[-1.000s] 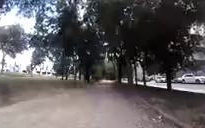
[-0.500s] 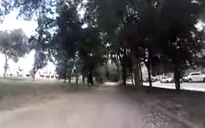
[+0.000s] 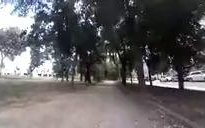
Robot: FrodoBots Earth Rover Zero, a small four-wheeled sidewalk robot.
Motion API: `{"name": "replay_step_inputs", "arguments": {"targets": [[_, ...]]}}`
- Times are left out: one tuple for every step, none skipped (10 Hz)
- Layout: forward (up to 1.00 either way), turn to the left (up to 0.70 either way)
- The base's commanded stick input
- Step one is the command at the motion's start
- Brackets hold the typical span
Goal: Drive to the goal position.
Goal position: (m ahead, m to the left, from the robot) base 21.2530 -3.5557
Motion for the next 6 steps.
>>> {"name": "replay_step_inputs", "arguments": {"targets": [[1.00, 0.00], [1.00, 0.00], [1.00, 0.00], [1.00, 0.00], [1.00, 0.00], [1.00, 0.00]]}}
